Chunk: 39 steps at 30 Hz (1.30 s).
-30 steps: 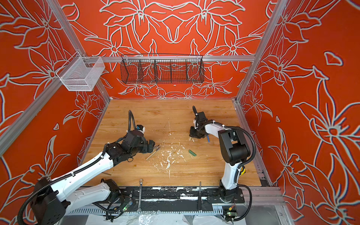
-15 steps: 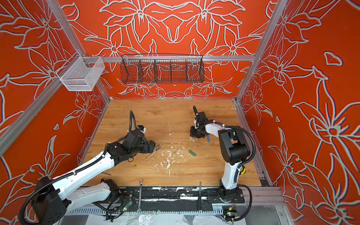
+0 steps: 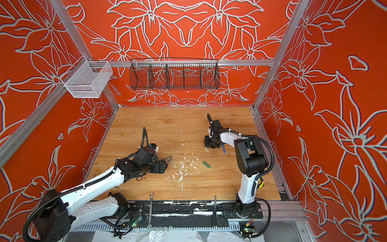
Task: Insert the pens into the pen caps
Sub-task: 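Close the right gripper on the beige cap and lift it upright, then hold the beige cap with the right gripper while the left lowers to the beige pen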
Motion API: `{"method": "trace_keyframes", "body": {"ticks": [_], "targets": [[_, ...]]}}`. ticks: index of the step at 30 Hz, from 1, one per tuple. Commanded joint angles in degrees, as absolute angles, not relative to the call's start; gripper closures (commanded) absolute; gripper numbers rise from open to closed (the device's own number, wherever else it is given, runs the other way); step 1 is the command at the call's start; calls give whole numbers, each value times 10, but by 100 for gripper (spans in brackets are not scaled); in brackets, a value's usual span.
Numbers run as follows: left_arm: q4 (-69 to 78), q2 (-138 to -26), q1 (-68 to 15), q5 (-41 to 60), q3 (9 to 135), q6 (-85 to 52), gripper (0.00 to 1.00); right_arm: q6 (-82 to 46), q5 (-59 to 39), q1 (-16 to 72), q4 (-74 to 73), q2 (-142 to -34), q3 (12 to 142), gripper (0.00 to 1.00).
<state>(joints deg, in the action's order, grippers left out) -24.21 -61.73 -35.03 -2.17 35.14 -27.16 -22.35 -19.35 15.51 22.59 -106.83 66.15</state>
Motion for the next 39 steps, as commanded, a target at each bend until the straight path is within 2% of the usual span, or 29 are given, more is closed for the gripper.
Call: {"method": "trace_keyframes", "body": {"ticks": [1,13,26,31,36,39], "targets": [[-253,-641,-355,-16,364,-282,3,-224,-202,160,241,-1029,662,87],[-246,-727,-355,-2,390,-257,3,-229,-238,159,225,-946,608,87],[-243,-829,-355,14,426,-228,0,-236,-249,159,211,-909,567,88],[-259,-851,-357,40,435,-232,14,-235,-249,159,213,-902,562,87],[-248,-810,-358,66,396,-246,23,-235,-246,159,210,-897,558,87],[-229,-790,-375,82,383,-242,33,-232,-247,159,208,-901,560,88]]}}
